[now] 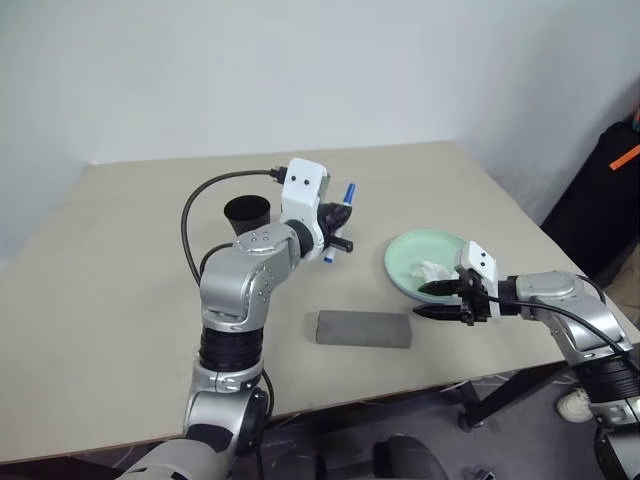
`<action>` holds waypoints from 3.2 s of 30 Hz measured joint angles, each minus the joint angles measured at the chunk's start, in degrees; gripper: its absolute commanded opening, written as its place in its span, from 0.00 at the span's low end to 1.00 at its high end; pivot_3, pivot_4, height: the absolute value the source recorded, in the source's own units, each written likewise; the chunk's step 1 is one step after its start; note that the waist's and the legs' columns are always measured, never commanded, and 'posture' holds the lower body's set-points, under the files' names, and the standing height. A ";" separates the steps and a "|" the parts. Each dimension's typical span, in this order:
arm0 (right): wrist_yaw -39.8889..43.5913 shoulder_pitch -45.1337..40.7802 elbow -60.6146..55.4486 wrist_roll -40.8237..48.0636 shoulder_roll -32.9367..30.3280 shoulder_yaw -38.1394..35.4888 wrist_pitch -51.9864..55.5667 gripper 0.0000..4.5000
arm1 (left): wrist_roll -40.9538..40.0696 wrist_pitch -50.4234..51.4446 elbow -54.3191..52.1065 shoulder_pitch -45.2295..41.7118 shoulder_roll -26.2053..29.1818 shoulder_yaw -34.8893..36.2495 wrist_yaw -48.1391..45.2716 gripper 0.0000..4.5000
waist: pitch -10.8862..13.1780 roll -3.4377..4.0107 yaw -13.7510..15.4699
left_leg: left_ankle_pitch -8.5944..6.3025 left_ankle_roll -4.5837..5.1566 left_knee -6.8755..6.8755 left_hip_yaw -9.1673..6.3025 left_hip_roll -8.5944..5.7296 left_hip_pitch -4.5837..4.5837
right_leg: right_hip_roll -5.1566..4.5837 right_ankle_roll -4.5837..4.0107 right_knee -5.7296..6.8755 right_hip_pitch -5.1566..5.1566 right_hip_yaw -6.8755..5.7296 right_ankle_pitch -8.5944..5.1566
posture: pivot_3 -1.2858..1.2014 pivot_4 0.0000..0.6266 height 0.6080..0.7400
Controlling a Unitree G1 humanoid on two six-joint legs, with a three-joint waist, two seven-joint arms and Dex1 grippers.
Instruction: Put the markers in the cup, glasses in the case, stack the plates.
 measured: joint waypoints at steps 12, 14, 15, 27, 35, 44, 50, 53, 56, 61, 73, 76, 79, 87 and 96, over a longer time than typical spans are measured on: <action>-0.46 0.00 0.00 0.01 0.33 -0.01 -0.03 0.57 | 7.53 -42.43 30.77 -8.71 5.27 2.38 4.51 0.07 | 0.00 0.00 0.14 | 0.05 -0.08 0.00 0.06 -0.04 -0.05 | -0.01 0.06 -0.08 -0.01 -0.04 0.08 | 0.52 0.00 1.00; -0.46 0.01 0.00 0.02 0.33 -0.02 -0.05 0.57 | 7.83 -47.11 35.85 -9.55 5.61 2.61 4.91 0.07 | 0.00 0.00 0.14 | 0.04 -0.07 0.00 0.06 -0.04 -0.06 | -0.01 0.07 -0.09 -0.01 -0.05 0.08 | 0.52 0.00 1.00; -0.46 0.01 0.00 0.02 0.33 -0.02 -0.05 0.57 | 7.99 -49.27 38.33 -9.90 5.85 2.73 5.20 0.07 | 0.00 0.00 0.15 | 0.04 -0.07 0.00 0.06 -0.04 -0.06 | -0.01 0.07 -0.09 -0.01 -0.06 0.09 | 0.52 0.00 1.00; -0.48 0.41 -0.04 0.04 0.21 -0.23 -0.03 0.57 | 8.50 -62.00 50.14 -10.62 8.22 4.89 6.89 0.07 | 0.00 0.00 0.14 | 0.03 -0.08 0.00 0.05 -0.03 -0.11 | -0.02 -0.04 -0.11 -0.03 -0.14 0.18 | 0.52 0.00 1.00; -0.48 0.48 -0.18 0.07 0.21 -0.23 0.07 0.57 | 8.18 -61.99 50.15 -9.64 9.66 7.28 7.36 0.07 | 0.00 0.00 0.08 | 0.03 -0.09 0.00 0.05 -0.03 -0.10 | -0.02 -0.03 -0.10 -0.02 -0.15 0.19 | 0.52 0.00 1.00; -0.48 0.47 -0.31 0.09 0.21 -0.23 0.64 0.57 | 7.35 -61.67 50.69 -7.33 10.32 8.76 6.92 0.07 | -0.01 0.00 0.14 | 0.03 -0.10 0.01 0.04 -0.03 -0.11 | -0.02 -0.04 -0.10 -0.02 -0.17 0.19 | 0.52 0.00 1.00; -0.58 0.47 -0.48 0.09 0.21 -0.23 0.99 0.57 | 7.17 -61.71 51.65 -7.14 10.39 8.80 6.65 0.07 | -0.01 0.00 0.12 | 0.03 -0.10 0.01 0.05 -0.05 -0.10 | -0.02 -0.05 -0.09 -0.02 -0.16 0.20 | 0.52 0.00 1.00; -0.63 0.47 -1.09 0.10 0.21 -0.23 1.20 0.57 | 7.03 -61.71 52.42 -6.96 10.39 8.80 6.66 0.20 | -0.01 0.00 0.11 | 0.03 -0.11 0.01 0.05 -0.04 -0.10 | -0.02 -0.06 -0.08 -0.02 -0.18 0.21 | 0.52 0.00 1.00; -0.68 0.47 -1.49 0.11 0.21 -0.23 1.35 0.57 | 6.56 -61.71 53.02 -6.95 10.37 8.97 6.75 0.40 | -0.01 0.00 0.11 | 0.03 -0.11 0.01 0.05 -0.04 -0.10 | -0.02 -0.06 -0.09 -0.02 -0.17 0.21 | 0.52 0.00 1.00; -0.99 0.44 -1.50 0.11 0.21 -0.23 1.74 0.57 | 6.47 -61.75 53.02 -6.89 10.39 9.04 6.98 0.67 | -0.01 0.00 0.12 | 0.03 -0.11 0.01 0.04 -0.04 -0.11 | -0.02 -0.07 -0.09 -0.02 -0.18 0.21 | 0.52 0.00 1.00; -1.31 0.43 -2.00 0.14 0.14 -0.44 2.04 0.57 | -4.43 -21.70 12.90 6.10 21.83 7.33 -6.78 0.67 | -0.01 -0.01 -0.93 | -0.01 -0.20 0.01 0.02 0.14 -0.10 | 0.01 0.04 0.01 -0.09 -0.16 0.15 | 0.52 0.00 1.00; -1.45 0.57 -2.04 0.18 0.11 -0.59 2.14 0.57 | -7.62 -10.08 2.91 8.67 28.57 7.29 -9.70 0.67 | 0.00 0.01 -1.23 | -0.01 -0.23 0.01 0.01 0.14 -0.02 | 0.00 0.19 0.03 -0.03 -0.17 0.05 | 0.52 0.00 1.00; -1.47 0.42 -2.02 0.19 0.35 -0.58 2.15 0.57 | -9.85 -3.68 -1.96 11.37 31.69 8.62 -11.29 0.67 | 0.01 0.01 -1.22 | -0.06 -0.45 0.01 0.03 0.11 0.06 | -0.05 0.16 0.03 0.06 -0.15 0.05 | 0.52 0.00 1.00; -1.08 0.10 -1.50 0.16 0.59 -0.56 1.86 0.57 | -13.22 11.31 -10.93 19.06 34.93 14.53 -9.80 0.67 | 0.01 0.01 -1.25 | -0.02 -0.51 -0.04 0.04 0.12 0.10 | -0.02 0.13 0.07 0.01 -0.10 0.07 | 0.52 0.00 1.00; -0.49 -0.02 -1.25 0.13 0.59 -0.55 1.67 0.57 | -15.51 27.85 -15.62 24.94 32.29 16.82 -4.84 0.67 | 0.01 -0.02 -1.23 | 0.01 -0.62 -0.07 0.05 0.09 0.13 | -0.04 0.11 0.07 0.04 -0.08 0.07 | 0.52 0.00 1.00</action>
